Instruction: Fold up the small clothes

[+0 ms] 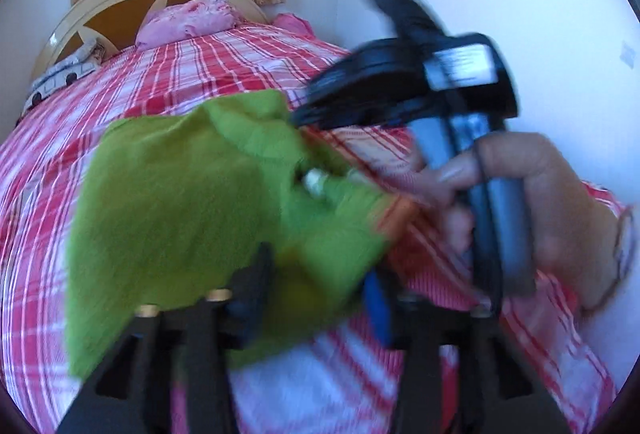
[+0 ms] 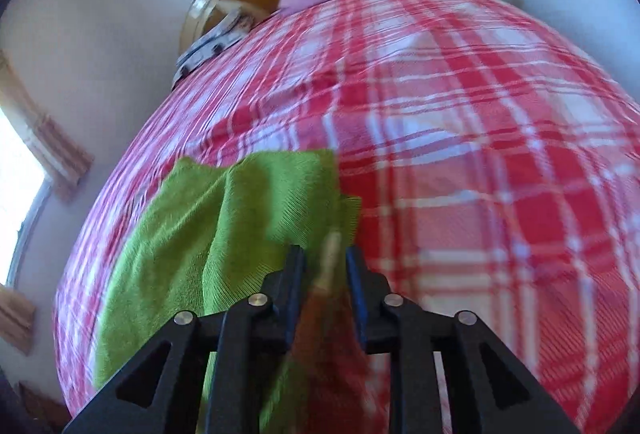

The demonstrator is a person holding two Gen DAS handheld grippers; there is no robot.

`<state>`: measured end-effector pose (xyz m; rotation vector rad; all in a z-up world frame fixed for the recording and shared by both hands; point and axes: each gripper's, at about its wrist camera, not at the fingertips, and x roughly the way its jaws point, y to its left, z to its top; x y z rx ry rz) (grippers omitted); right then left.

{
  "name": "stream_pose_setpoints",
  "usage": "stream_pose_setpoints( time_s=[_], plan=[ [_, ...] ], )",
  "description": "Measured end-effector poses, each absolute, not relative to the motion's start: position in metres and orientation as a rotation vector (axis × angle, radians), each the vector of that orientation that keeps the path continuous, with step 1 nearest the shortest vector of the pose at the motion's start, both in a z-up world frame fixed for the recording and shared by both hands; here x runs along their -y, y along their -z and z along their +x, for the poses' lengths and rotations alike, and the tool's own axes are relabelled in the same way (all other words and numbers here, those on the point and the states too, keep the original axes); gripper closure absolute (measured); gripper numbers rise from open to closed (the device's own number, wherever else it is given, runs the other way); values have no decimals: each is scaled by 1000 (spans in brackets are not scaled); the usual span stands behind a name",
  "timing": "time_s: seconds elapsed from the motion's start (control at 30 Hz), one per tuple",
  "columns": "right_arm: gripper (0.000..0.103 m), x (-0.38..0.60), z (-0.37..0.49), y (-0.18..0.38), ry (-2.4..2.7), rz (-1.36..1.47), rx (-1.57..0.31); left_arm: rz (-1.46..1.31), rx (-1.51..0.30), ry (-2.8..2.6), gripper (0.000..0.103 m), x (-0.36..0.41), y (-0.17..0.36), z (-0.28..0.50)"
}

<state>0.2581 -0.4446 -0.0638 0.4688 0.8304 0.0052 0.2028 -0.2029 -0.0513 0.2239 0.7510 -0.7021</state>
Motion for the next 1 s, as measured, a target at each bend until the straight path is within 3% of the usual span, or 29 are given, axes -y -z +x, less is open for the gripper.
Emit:
stream_pose_setpoints(
  time_s=[0.17,0.3,0.67,0.77,0.83,1.0],
  plan=[
    [79,450,183,37,13,471,-740,133,-711,663,34,127,43,171],
    [69,430,127,31,-35,471,-715,90,-741,531,34,79,54,172],
    [69,370,130,43,-22,324,-732,187,-817,351,34,112,79,205],
    [69,365,137,53,-19,324,-764,90,-850,314,29,98,79,221],
    [78,362,137,63,-1,314,-797,-2,-871,303,31,84,77,227],
    [79,375,132,85,-3,428,-815,-111,-854,276,45,53,82,221]
  ],
)
